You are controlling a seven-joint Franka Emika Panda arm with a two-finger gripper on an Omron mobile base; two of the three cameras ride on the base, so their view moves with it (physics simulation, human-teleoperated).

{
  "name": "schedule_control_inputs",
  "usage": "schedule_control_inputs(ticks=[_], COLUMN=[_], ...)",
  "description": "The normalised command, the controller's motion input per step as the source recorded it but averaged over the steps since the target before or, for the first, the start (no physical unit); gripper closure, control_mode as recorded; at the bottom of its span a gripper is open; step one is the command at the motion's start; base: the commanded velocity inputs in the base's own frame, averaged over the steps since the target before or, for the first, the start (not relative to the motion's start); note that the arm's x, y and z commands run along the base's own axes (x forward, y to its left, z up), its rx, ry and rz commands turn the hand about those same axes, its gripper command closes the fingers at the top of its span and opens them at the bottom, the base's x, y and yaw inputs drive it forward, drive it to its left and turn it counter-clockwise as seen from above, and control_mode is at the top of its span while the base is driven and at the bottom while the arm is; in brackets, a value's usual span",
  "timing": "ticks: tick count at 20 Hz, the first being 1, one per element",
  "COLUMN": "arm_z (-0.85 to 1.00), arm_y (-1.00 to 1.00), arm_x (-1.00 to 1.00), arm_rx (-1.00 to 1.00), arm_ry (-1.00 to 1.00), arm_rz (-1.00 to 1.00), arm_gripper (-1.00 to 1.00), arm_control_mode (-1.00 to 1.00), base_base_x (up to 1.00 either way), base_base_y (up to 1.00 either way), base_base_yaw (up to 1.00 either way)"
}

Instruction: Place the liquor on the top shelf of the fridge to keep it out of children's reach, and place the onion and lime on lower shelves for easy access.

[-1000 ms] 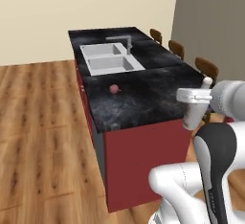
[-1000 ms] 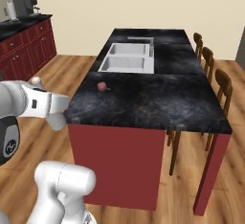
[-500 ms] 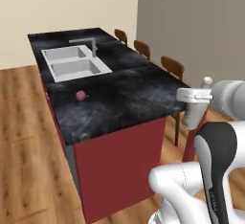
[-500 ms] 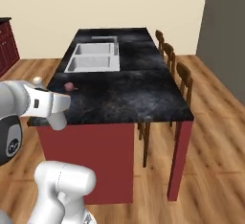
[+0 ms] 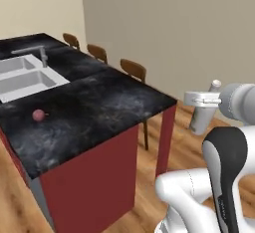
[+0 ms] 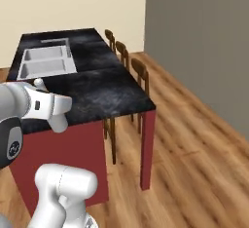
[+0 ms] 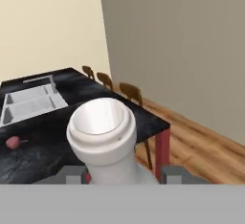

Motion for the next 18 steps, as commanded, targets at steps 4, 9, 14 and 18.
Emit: schedule_control_inputs(ticks=[4, 9, 14, 18], arm_z=[0.0, 0.0, 0.0, 0.0], arm_y=[0.0, 0.0, 0.0, 0.0], arm_x=[0.0, 0.0, 0.0, 0.0], arm_rx=[0.0, 0.0, 0.0, 0.0], arm_ry=[0.0, 0.0, 0.0, 0.0], arm_rz=[0.0, 0.0, 0.0, 0.0], arm_gripper=[1.0, 1.0, 1.0, 1.0], arm_control_mode=[1.0, 1.0, 1.0, 1.0], base_base_x=[0.0, 0.0, 0.0, 0.0], base_base_y=[-0.27, -0.19, -0.09, -0.04], base_base_yaw=[-0.55, -0.57, -0.6, -0.62])
